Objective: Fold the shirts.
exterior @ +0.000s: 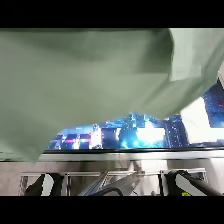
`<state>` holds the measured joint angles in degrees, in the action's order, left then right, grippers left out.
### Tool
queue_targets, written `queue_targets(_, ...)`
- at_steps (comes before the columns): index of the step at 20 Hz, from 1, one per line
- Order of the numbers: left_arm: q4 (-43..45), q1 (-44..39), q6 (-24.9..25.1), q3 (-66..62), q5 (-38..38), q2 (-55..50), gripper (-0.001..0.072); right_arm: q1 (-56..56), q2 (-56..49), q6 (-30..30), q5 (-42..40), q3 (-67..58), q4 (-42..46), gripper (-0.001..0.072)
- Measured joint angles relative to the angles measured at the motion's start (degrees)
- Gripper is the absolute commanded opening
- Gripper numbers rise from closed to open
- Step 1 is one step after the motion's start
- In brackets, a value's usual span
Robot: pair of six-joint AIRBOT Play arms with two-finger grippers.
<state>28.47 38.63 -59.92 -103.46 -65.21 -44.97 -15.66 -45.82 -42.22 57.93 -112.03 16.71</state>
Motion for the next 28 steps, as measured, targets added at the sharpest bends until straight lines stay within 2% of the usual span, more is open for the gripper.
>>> queue_targets(3, 0.5, -6.9, 2.4, 7.8, -4.7, -4.8, 0.0012, 0.0, -6.0, -1.7, 5.7, 2.8, 0.9, 0.0024)
queue_targets(6, 6.1, -17.0, 3.7, 15.9, -6.6, -13.4, 0.0013, 0.0, -12.9, -2.6, 8.8, 10.2, 2.8, 0.0023)
queue_targets(9, 12.2, -24.0, 4.1, 23.0, -3.0, -24.4, 0.0013, 0.0, -20.4, -2.2, 6.5, 20.0, 5.7, 0.0023)
queue_targets(12, 14.9, -26.6, 4.5, 25.4, 1.6, -36.0, 0.0012, 0.0, -29.6, -0.8, 1.9, 26.0, 7.1, 0.0022)
queue_targets(17, 16.4, -27.5, 4.5, 18.8, 2.4, -54.1, 0.0013, 0.1, -42.1, 3.1, -3.0, 27.5, 2.4, 0.0022)
queue_targets(21, 16.8, -27.1, 1.9, 10.3, -0.2, -62.6, 0.0013, -0.2, -45.1, 4.2, -4.9, 25.0, 1.2, 0.0023)
queue_targets(24, 17.0, -27.6, 0.5, 5.0, -2.9, -65.9, 0.0013, -0.5, -44.3, 4.3, -4.3, 23.9, 4.6, 0.0022)
queue_targets(28, 19.5, -29.4, -0.1, 1.8, -4.7, -67.6, 0.0012, -0.6, -43.2, 0.7, -1.7, 23.7, 13.4, 0.0022)
